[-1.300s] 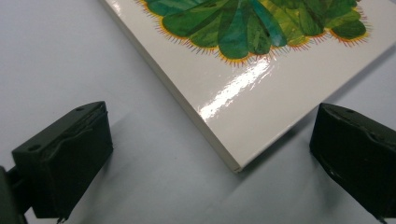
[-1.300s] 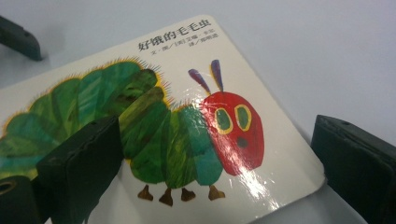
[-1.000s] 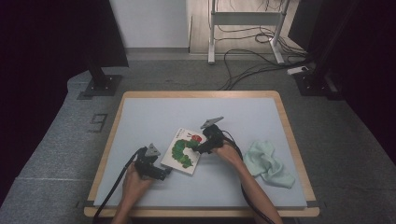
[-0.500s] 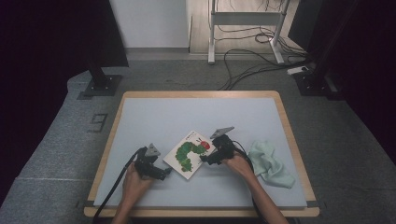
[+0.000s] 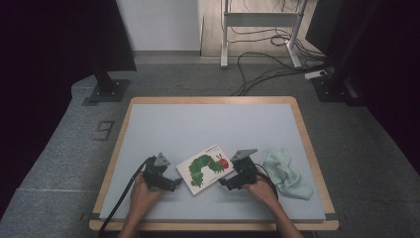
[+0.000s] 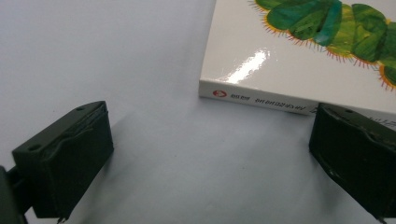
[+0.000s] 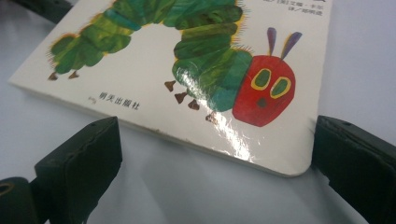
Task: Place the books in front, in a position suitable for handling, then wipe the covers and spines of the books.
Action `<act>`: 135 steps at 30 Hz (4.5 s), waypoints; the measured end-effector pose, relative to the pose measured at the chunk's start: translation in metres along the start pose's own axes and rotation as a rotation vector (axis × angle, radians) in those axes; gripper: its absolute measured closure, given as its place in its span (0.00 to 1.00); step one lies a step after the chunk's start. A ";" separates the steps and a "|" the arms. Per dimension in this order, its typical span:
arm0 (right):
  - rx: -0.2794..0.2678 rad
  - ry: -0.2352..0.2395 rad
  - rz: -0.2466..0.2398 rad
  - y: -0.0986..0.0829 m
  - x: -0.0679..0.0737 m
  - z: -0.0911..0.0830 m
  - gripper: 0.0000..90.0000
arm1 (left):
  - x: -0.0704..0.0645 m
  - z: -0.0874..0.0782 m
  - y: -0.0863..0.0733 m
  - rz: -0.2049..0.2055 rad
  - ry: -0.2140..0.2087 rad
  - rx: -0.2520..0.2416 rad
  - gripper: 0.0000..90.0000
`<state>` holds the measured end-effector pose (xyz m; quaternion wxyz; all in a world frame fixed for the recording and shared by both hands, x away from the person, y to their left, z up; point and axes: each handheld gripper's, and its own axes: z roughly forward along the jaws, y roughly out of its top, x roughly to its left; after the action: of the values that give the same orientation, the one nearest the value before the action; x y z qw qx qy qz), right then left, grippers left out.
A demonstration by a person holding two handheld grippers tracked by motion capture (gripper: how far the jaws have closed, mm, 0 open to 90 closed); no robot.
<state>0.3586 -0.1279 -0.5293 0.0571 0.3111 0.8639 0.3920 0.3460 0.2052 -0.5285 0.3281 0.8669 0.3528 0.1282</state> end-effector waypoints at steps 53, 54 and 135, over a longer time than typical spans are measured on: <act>0.019 -0.036 0.025 0.018 0.001 0.009 0.00 | -0.036 -0.004 -0.006 0.223 -0.199 0.004 0.00; 0.017 -0.038 0.017 0.019 0.000 0.009 0.00 | -0.036 -0.004 -0.006 0.223 -0.199 0.004 0.00; -0.011 -0.320 0.171 -0.063 -0.054 -0.141 0.88 | -0.027 -0.016 -0.017 0.174 -0.151 0.010 0.00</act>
<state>0.3223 -0.2816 -0.4852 0.1618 0.4413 0.8121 0.3459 0.3100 0.2029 -0.5280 0.3371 0.9030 0.2511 0.0886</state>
